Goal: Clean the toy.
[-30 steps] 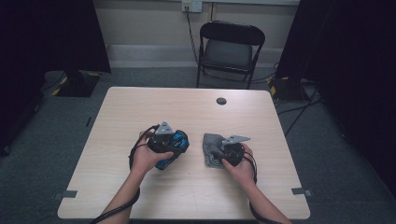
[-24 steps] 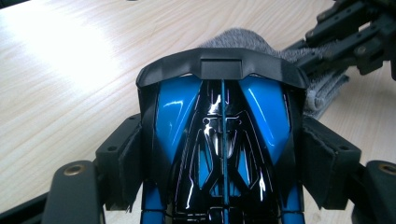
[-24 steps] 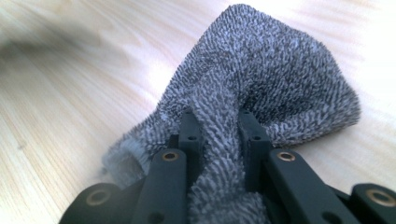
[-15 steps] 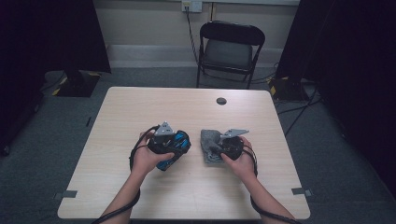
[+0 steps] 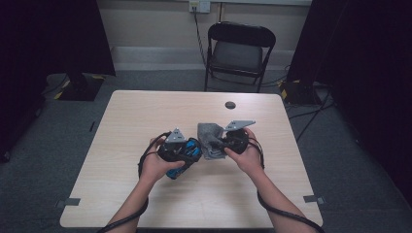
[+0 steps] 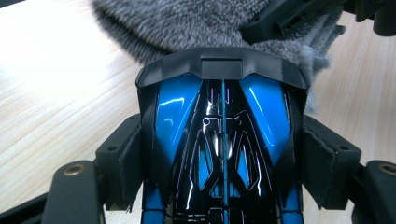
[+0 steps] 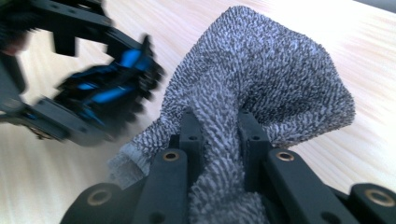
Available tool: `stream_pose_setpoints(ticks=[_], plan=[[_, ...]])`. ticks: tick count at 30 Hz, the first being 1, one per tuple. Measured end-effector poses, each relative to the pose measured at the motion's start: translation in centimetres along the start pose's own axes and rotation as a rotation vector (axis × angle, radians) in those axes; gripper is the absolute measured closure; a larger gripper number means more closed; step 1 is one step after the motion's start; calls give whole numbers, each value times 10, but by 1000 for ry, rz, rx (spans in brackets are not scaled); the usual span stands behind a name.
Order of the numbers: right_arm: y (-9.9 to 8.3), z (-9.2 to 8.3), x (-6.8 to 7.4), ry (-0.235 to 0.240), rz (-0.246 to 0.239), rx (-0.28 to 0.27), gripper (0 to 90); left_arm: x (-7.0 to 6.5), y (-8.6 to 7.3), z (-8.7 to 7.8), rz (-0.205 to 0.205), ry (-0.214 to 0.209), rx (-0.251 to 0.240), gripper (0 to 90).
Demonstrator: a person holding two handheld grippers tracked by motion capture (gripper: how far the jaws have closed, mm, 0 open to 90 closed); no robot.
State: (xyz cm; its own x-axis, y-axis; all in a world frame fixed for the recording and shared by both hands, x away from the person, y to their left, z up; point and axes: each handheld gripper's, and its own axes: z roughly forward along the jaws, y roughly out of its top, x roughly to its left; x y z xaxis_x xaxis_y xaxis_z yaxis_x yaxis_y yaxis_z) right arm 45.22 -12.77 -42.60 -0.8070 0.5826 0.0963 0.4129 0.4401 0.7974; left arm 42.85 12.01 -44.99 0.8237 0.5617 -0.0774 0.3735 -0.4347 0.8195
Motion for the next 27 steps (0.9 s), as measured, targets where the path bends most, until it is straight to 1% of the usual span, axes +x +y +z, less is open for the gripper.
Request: stream_pose_setpoints(ticks=[1,3,4,9,10,11,12,16,17,19,22,27], plan=[[2,1,2,15,-14,4,761,0,-1,0,-5,-1,2,257],[4,3,6,38,-33,4,761,1,-2,0,2,3,10,257],[4,4,8,40,-43,14,761,2,-3,0,-6,1,11,256],[1,8,10,57,-61,21,760,2,-4,1,-7,7,18,256],[-1,7,10,72,-54,12,760,3,-4,0,-5,9,19,256],[-1,7,10,72,-54,12,760,3,-4,0,-5,9,19,256],[-4,6,10,83,-62,9,760,4,-3,0,-5,13,19,256],[-9,2,13,98,-75,2,760,5,-3,-1,-9,19,18,256],[-10,0,13,98,-79,-2,760,7,-3,-2,-7,28,17,256],[-11,-1,14,104,-78,-4,760,7,-3,-2,-6,31,18,257],[-18,-5,17,121,-84,-10,759,7,-2,-3,-1,46,20,256],[-24,-9,22,129,-94,-11,759,7,-3,-3,-6,50,19,256]])
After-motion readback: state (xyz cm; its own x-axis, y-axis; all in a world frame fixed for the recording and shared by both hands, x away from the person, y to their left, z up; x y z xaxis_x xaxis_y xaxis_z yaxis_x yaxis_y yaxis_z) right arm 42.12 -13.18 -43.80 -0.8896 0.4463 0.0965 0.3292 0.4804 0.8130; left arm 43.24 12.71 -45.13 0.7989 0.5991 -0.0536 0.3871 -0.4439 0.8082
